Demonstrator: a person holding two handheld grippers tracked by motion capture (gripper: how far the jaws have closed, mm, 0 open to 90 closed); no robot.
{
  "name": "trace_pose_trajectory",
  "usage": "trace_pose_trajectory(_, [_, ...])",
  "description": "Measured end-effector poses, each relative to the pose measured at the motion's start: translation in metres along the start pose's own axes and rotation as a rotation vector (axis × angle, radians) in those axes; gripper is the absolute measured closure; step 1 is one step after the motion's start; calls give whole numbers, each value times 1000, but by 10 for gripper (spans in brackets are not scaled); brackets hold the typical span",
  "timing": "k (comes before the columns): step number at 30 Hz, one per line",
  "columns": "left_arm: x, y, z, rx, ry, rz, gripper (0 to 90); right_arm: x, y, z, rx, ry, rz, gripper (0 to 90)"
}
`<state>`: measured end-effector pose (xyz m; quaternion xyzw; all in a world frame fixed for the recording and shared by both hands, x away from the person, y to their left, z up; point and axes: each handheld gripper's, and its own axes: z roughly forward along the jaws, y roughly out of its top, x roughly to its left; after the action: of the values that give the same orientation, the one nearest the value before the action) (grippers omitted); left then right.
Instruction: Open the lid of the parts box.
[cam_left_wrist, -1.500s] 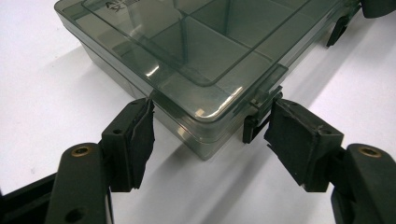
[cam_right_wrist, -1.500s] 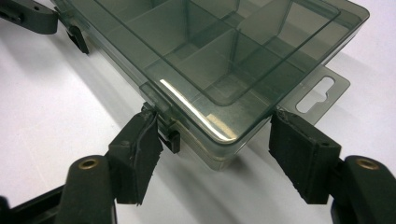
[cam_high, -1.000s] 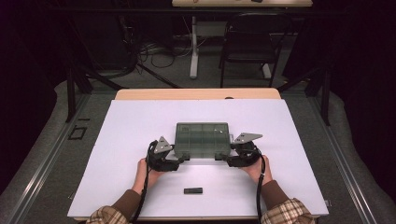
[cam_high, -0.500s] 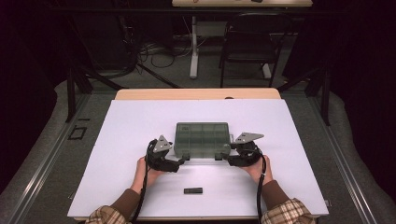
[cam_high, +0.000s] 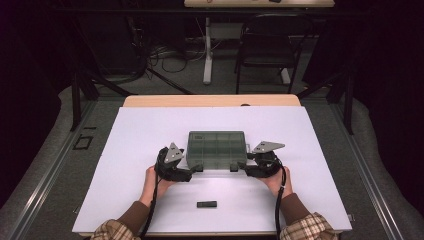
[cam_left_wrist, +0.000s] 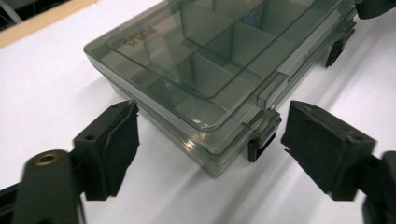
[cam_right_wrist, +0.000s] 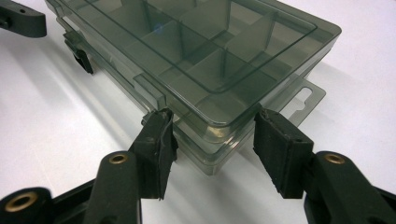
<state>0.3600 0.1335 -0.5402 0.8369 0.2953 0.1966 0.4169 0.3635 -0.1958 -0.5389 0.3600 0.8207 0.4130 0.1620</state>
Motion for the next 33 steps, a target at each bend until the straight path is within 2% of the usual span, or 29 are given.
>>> trace_pose_trajectory(4, [-1, -1, 0, -11, 8, 12, 274, 0, 0, -1, -9, 0, 10, 481])
trace_pose_trajectory(8, [-1, -2, 1, -15, 23, 3, 278, -1, 0, -1, -14, 1, 14, 488])
trace_pose_trajectory(20, [-4, -2, 2, -40, 58, 23, 360, -1, 1, -4, -30, 4, 22, 495])
trace_pose_trajectory(23, [-3, -2, 1, -49, 62, 21, 374, -2, 1, -5, -39, -5, 8, 457])
trace_pose_trajectory(28, [-2, -2, -1, -66, 63, 12, 401, -1, 3, -6, -48, -48, -17, 434])
trace_pose_trajectory(30, [-2, -1, -1, -58, 61, 25, 410, 0, 3, -6, -59, -68, -40, 436])
trace_pose_trajectory(32, [-2, 0, -3, -60, 58, 32, 416, 5, 4, -6, -52, -115, -93, 450])
trace_pose_trajectory(33, [-2, 0, -3, -57, 52, 34, 416, 7, 4, -6, -55, -123, -108, 460])
